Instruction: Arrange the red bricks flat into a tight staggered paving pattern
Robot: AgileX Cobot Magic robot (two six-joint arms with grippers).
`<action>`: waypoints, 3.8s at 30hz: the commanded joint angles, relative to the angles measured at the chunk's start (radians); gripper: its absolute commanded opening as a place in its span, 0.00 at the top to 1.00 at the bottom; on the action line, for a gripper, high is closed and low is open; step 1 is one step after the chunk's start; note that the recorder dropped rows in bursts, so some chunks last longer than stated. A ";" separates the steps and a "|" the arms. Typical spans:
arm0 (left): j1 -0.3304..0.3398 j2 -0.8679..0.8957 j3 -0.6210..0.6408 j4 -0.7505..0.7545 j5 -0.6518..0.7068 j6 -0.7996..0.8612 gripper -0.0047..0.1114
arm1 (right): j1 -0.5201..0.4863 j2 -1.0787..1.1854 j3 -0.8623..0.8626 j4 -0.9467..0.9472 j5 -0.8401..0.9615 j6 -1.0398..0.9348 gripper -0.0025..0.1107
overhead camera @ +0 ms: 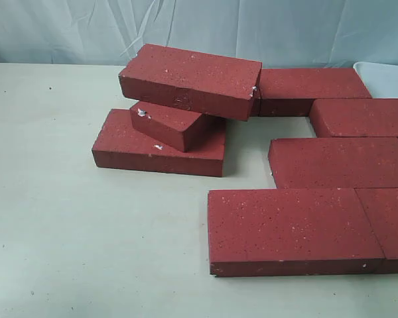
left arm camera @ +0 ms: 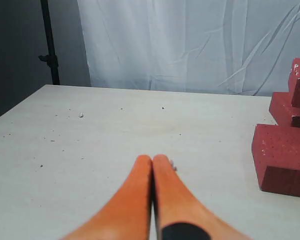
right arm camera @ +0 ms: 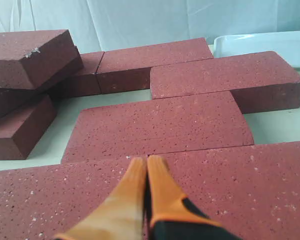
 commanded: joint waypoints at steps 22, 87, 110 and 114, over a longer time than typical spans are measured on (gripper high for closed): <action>0.000 -0.004 0.002 0.000 -0.007 -0.001 0.96 | -0.006 -0.005 0.002 -0.003 -0.042 0.000 0.99; 0.000 -0.004 0.002 0.000 -0.006 -0.001 0.96 | -0.004 1.362 -0.936 -0.006 -0.005 -0.007 0.99; 0.000 -0.004 0.002 0.000 -0.006 -0.001 0.96 | 0.134 1.739 -1.286 0.021 0.175 -0.007 0.99; 0.000 -0.004 0.002 0.000 -0.006 -0.001 0.96 | 0.134 1.747 -1.291 0.021 0.157 -0.028 0.99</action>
